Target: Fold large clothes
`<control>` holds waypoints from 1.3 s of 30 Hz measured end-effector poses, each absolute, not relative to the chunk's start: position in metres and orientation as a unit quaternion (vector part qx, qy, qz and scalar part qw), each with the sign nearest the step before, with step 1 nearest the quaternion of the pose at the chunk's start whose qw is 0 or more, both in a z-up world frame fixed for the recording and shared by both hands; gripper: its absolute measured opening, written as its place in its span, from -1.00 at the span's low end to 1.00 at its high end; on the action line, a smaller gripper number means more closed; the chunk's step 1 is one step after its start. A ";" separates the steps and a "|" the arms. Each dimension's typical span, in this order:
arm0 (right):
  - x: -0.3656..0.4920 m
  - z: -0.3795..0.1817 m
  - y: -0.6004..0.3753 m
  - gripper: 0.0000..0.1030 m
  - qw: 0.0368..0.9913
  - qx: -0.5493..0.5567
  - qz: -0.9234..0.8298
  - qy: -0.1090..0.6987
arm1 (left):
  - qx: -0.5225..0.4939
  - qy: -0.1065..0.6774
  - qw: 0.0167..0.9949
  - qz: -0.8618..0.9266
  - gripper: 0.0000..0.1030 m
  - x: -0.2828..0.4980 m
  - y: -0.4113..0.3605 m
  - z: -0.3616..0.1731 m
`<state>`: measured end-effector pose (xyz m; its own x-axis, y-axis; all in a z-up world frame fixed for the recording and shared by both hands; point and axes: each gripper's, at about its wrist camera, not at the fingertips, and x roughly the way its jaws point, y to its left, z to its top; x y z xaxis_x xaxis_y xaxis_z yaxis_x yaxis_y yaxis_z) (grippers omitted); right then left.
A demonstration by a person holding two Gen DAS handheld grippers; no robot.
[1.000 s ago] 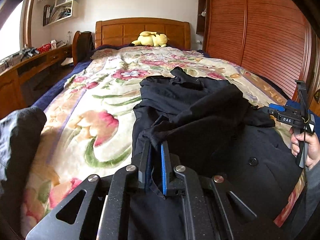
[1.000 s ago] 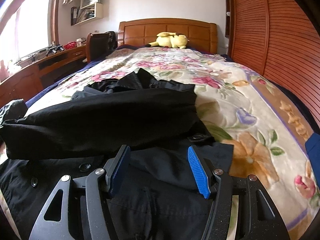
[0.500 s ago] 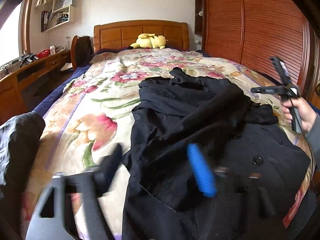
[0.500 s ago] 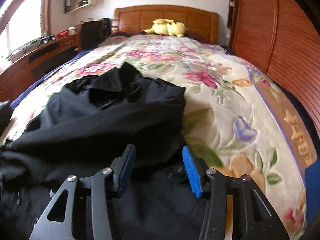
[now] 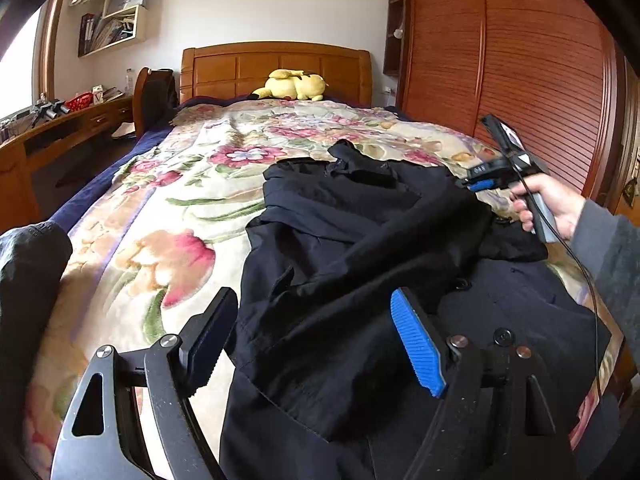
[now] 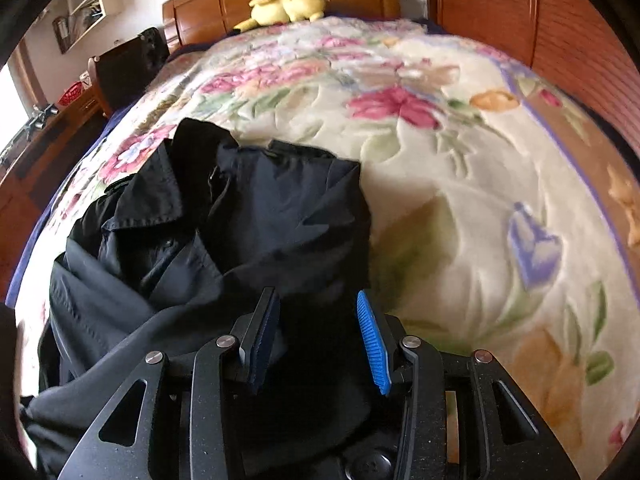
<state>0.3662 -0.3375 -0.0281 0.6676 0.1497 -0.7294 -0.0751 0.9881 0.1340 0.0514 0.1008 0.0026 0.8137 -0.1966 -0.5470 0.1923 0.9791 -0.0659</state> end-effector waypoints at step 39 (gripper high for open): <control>0.378 -0.037 -0.299 0.30 0.938 -0.097 0.018 0.331 | -0.001 0.291 0.951 -0.099 0.55 0.048 0.100 0.001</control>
